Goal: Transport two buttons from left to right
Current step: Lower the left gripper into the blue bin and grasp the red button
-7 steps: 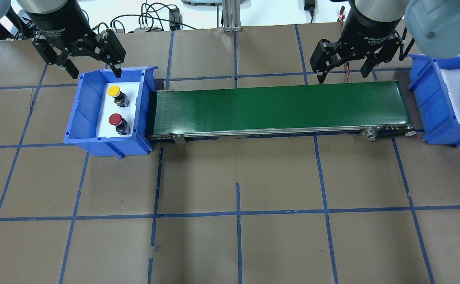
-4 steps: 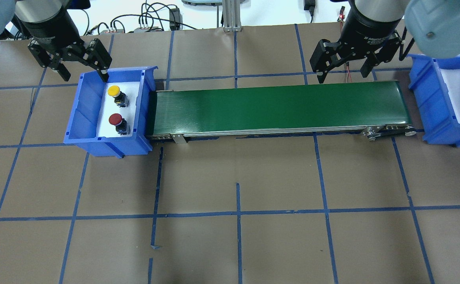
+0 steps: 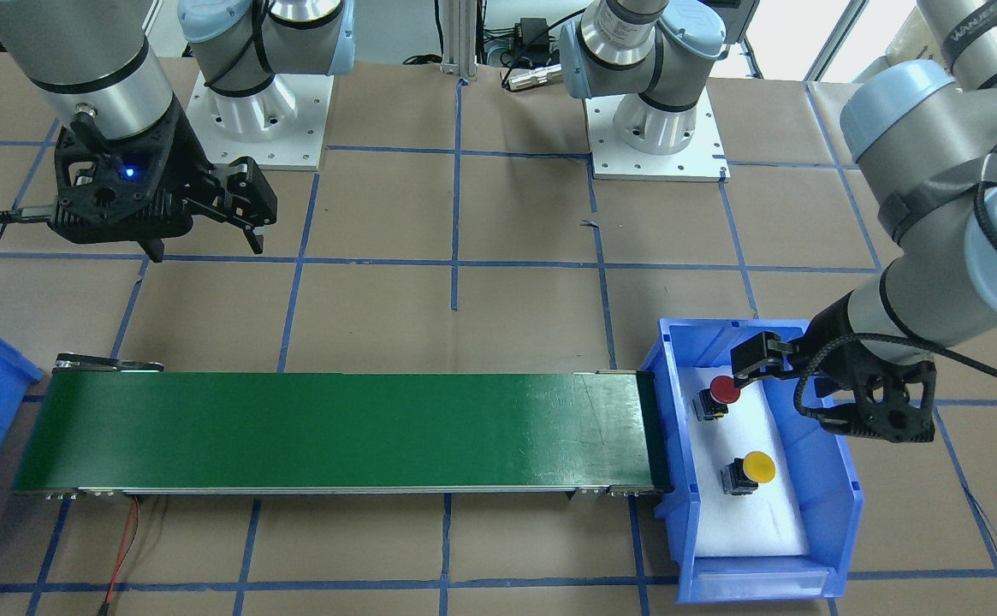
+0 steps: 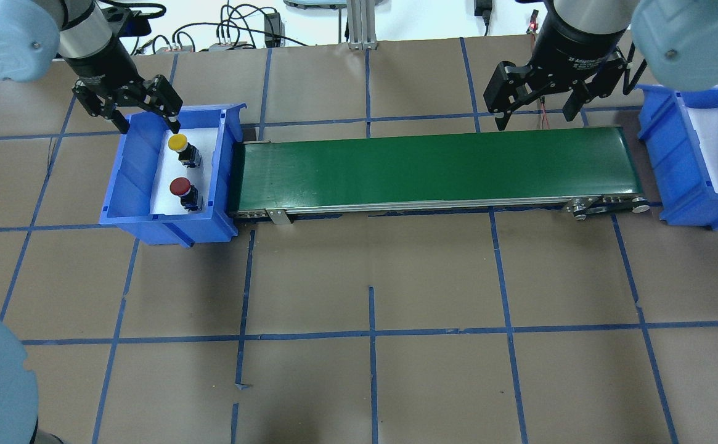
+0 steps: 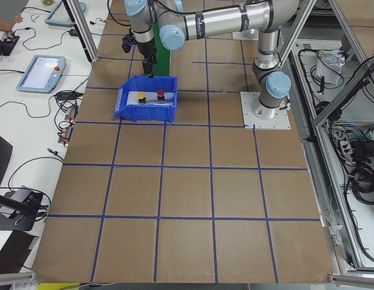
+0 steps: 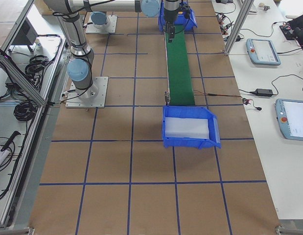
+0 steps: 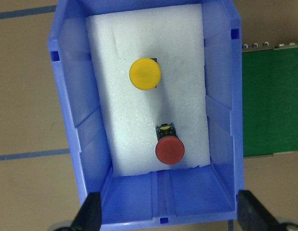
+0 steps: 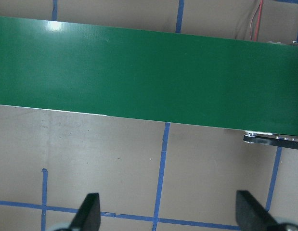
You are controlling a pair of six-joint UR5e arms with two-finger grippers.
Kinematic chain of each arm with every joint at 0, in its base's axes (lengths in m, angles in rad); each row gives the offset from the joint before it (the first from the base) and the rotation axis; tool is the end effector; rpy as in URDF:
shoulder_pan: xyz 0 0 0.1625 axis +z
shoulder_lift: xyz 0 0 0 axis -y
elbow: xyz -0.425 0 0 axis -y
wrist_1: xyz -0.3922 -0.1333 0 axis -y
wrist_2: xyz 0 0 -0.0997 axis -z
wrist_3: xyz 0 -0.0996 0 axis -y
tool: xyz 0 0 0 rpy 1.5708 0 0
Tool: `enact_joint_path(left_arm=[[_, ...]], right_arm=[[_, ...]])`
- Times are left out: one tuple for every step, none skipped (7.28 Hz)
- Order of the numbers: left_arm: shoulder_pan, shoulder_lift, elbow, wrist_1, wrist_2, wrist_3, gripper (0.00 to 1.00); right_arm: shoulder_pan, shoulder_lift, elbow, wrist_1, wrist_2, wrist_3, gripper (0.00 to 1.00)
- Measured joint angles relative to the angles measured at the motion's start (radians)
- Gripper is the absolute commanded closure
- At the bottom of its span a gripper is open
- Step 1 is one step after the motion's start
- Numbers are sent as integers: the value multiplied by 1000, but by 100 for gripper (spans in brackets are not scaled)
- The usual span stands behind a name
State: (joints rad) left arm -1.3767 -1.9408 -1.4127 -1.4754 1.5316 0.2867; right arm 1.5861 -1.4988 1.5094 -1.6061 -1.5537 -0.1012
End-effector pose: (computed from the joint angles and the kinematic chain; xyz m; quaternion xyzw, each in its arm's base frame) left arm -0.0142 -0.6393 0.3658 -0.0451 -0.9971 -0.0519 0.0329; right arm 0.1430 -0.5228 0.4851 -0.0583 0.9982 -0.0127 0.0080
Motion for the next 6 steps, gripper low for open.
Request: enact_joint_path(left_arm=[[5,-11,-44,51,-13,5,3],[8,-7,-109,132,-14,10,2],[15,5,-174,209,-4,13,2],[24,18,-219,248,11,9,2],[31,26,-251,266,17,-1,2],[33,27,-275,287,20,-16,2]], right_arm=[[0,0,0,0,0,0,0],[0,0,-1,-1,1,1,0],[0,0,-1,-1,1,1,0],[0,1,-1,-1,1,0,0],[0,0,-1,-2,1,0,0],[0,0,-1,-2,1,0,0]])
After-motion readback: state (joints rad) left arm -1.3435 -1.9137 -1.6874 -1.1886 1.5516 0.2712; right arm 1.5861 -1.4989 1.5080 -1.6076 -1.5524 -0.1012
